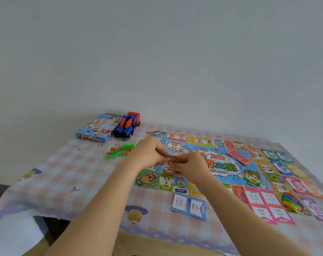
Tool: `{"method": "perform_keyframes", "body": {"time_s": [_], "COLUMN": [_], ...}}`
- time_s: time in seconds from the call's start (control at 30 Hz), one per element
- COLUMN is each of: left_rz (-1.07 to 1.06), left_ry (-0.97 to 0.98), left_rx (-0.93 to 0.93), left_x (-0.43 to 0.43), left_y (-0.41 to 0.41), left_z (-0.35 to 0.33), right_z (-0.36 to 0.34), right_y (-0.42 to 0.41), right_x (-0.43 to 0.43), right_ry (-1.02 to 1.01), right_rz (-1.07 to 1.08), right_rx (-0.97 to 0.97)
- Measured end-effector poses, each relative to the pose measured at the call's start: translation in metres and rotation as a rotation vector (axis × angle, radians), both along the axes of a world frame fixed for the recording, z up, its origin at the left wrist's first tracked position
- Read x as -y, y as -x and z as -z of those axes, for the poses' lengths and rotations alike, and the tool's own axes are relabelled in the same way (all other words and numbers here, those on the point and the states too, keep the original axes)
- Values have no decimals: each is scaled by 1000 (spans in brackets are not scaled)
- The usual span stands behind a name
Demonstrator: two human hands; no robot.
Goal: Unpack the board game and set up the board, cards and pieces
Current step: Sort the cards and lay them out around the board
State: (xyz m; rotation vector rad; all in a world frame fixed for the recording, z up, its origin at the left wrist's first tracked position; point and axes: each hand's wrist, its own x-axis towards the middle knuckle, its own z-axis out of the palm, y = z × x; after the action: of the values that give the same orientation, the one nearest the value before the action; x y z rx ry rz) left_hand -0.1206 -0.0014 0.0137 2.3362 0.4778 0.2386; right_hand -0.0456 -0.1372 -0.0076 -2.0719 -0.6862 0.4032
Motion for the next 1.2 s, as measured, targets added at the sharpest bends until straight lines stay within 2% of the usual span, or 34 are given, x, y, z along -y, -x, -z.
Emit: {"method": "perform_keyframes", "body": {"time_s": [0.27,0.43,0.6,1.0,1.2], "left_rz": [17,-81,-113,32,159], "left_ry": [-39,184,294,424,375], "left_rx": [45,164,240,358,329], "left_x": [4,4,26,122,198], "left_y": [1,-5,-17,-79,-122], "left_z": [1,-5,-9,-3,-2], "right_z": [-1,-12,-17,-21,-21], "right_y": [1,-4,-7,-34,-57], "right_x": [0,19,43,136,212], "right_ry": [-49,-226,-364,-397,-435], "right_rz": [7,108,212,472,688], "right_rx": [-40,-60,-12,100,69]}}
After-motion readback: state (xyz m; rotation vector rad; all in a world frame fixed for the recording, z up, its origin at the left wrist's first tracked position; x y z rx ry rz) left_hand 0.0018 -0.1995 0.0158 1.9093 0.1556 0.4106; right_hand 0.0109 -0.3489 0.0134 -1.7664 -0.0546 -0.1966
